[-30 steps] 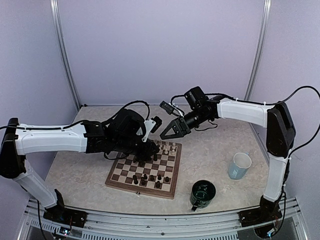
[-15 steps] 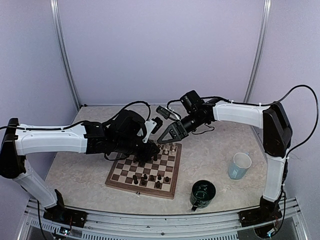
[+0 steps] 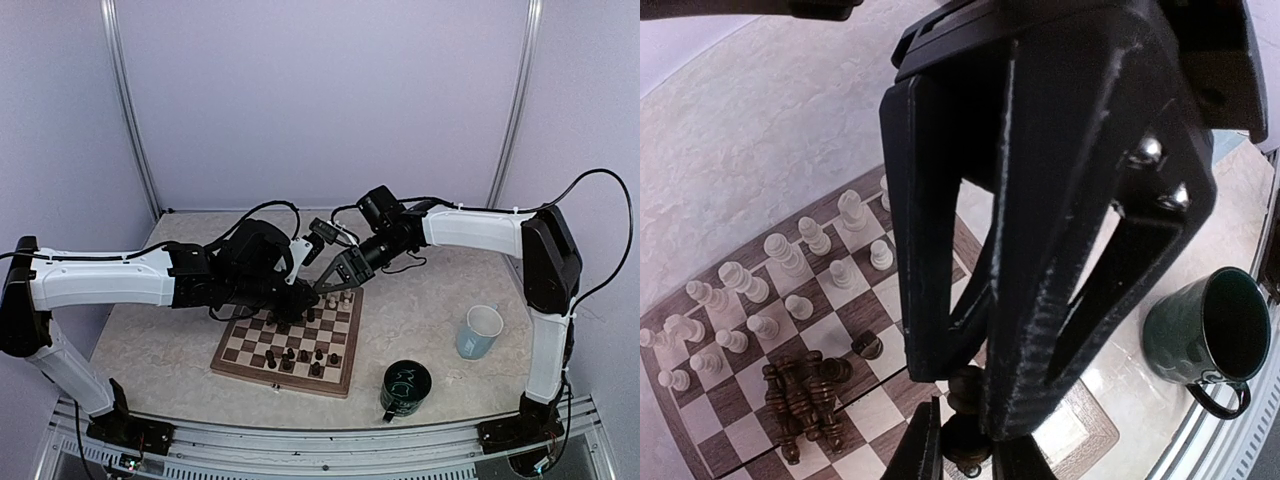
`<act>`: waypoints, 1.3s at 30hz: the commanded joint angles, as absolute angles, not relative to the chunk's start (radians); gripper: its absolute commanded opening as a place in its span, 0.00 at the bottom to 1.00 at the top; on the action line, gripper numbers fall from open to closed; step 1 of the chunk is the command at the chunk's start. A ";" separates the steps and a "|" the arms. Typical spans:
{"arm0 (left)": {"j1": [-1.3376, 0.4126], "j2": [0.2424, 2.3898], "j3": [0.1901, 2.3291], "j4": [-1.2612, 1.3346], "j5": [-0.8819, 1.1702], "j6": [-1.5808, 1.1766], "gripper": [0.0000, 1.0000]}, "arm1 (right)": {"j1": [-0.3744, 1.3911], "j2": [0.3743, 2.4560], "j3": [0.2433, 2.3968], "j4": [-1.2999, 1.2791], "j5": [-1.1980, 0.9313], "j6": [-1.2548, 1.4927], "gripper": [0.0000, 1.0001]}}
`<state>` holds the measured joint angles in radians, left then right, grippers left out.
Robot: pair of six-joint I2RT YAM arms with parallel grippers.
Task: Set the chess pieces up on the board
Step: Pass from the left arm to the right, then place the pawn at e7.
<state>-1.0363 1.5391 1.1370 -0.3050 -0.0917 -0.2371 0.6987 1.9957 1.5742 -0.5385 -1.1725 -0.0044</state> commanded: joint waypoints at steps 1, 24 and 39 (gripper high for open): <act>-1.045 1.519 1.141 -0.277 -0.108 -0.227 0.15 | 0.711 2.003 1.566 -0.522 -1.175 -0.003 0.23; -0.949 1.300 1.252 -0.462 -0.314 -0.152 0.62 | 0.761 2.047 1.866 -0.687 -0.723 -0.220 0.00; -0.606 1.292 1.335 -0.277 -0.438 -0.213 0.74 | 1.035 2.212 2.100 -0.842 -0.263 -0.428 0.00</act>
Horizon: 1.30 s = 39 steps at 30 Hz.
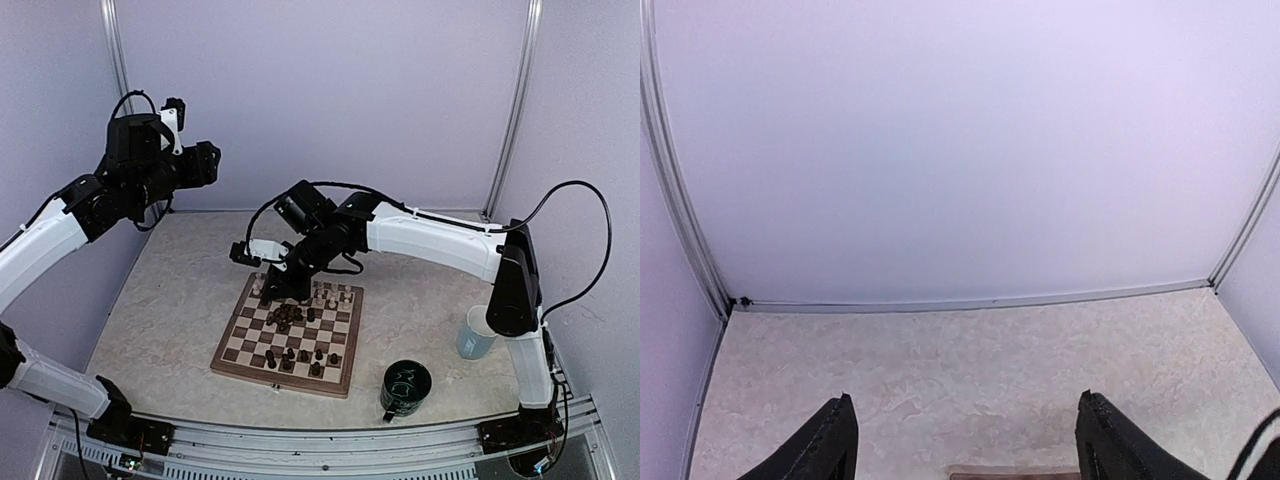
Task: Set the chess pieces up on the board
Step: Place the pawn at e7.
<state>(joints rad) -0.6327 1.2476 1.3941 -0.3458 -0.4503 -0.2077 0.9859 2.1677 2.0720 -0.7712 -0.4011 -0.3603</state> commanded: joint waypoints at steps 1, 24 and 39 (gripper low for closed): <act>-0.586 1.293 1.313 -0.262 -0.413 -0.222 0.74 | 1.045 2.222 2.102 -0.848 -0.254 -0.433 0.00; -0.399 1.241 1.108 -0.127 -0.193 -0.302 0.73 | 1.107 2.357 2.130 -0.973 -0.314 -0.462 0.00; -0.400 1.240 1.108 -0.130 -0.183 -0.299 0.73 | 1.112 2.380 2.121 -0.960 -0.271 -0.457 0.02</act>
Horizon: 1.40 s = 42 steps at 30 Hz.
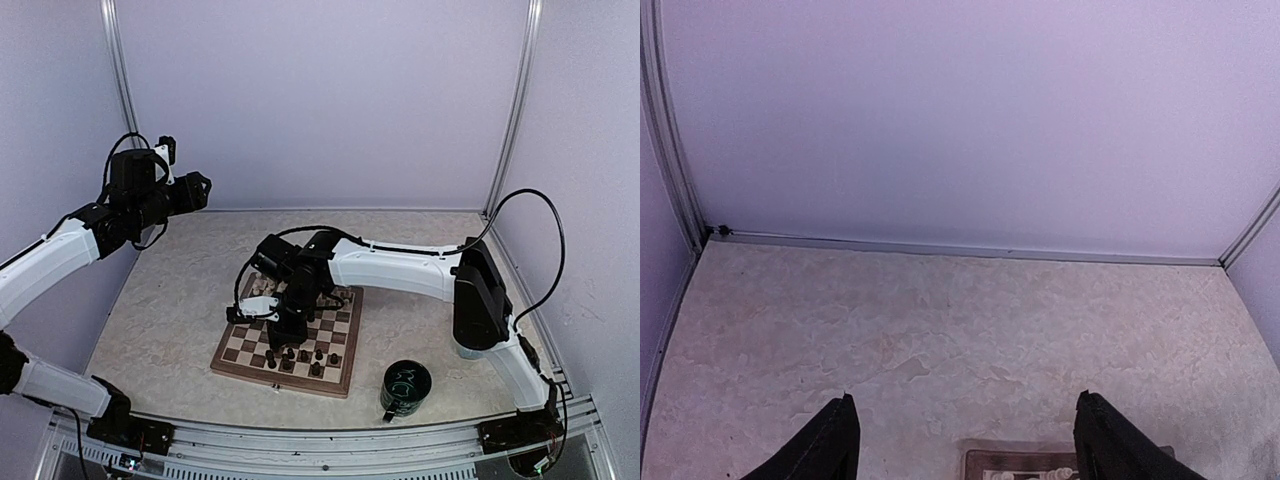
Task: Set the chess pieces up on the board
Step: Place the pawn at e7.
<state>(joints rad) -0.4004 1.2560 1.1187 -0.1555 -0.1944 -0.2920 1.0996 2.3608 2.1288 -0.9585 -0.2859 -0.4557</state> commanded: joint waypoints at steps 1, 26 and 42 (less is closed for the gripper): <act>-0.400 1.240 1.108 -0.131 -0.182 -0.298 0.73 | 1.112 2.381 2.121 -0.960 -0.270 -0.457 0.02; -0.409 1.245 1.107 -0.132 -0.173 -0.288 0.73 | 1.112 2.394 2.125 -0.957 -0.285 -0.451 0.18; -0.413 1.266 1.115 -0.151 -0.162 -0.256 0.73 | 1.043 2.243 2.123 -0.969 -0.236 -0.467 0.24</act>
